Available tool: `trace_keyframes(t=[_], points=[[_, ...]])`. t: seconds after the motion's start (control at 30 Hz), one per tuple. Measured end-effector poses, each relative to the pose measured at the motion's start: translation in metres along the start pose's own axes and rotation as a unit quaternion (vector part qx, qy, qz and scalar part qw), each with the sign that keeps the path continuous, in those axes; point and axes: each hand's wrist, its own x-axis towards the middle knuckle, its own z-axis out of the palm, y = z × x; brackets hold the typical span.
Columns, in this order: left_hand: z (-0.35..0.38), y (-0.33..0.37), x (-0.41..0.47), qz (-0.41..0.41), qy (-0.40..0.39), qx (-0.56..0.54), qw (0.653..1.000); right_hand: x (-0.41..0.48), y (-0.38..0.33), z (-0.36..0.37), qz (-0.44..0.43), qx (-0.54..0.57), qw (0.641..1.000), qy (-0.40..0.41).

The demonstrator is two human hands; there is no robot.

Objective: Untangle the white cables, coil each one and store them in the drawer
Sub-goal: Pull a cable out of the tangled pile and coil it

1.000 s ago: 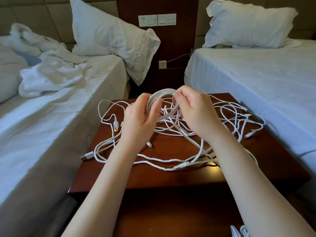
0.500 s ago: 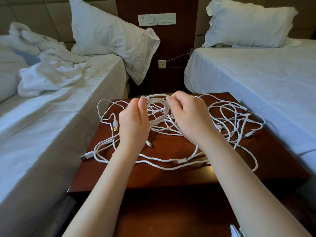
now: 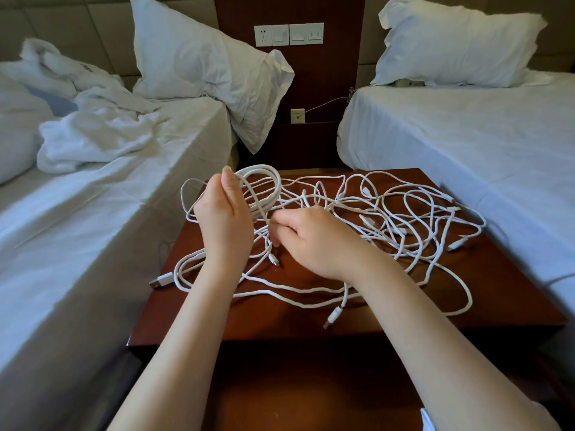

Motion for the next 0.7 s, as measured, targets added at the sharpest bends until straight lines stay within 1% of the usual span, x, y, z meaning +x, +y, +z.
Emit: trace_keyframes(t=[0.17,0.23,0.33,0.47,0.57,0.63,0.7], points=[[-0.003,0.004,0.005,-0.042,0.018,-0.040,0.998,0.002,0.014,-0.001,0.051,0.076,0.995,-0.029],[-0.006,0.003,0.009,-0.070,0.022,-0.083,0.994,0.003,0.015,0.001,0.058,0.082,0.994,-0.033],[-0.010,0.006,0.011,-0.091,-0.002,-0.121,0.988,0.002,0.014,0.001,0.060,0.071,0.995,-0.027],[-0.012,0.015,0.013,-0.092,-0.032,-0.141,0.985,-0.001,0.021,-0.013,0.072,0.043,0.996,0.022],[-0.013,0.015,0.014,-0.063,-0.031,-0.109,0.992,-0.005,0.029,-0.025,0.076,0.049,0.994,0.059],[-0.014,0.016,0.012,-0.051,-0.025,-0.101,0.993,-0.007,0.031,-0.029,0.077,0.042,0.995,0.056],[-0.012,0.018,0.009,-0.046,-0.016,-0.100,0.994,-0.006,0.031,-0.028,0.075,0.037,0.996,0.022]])
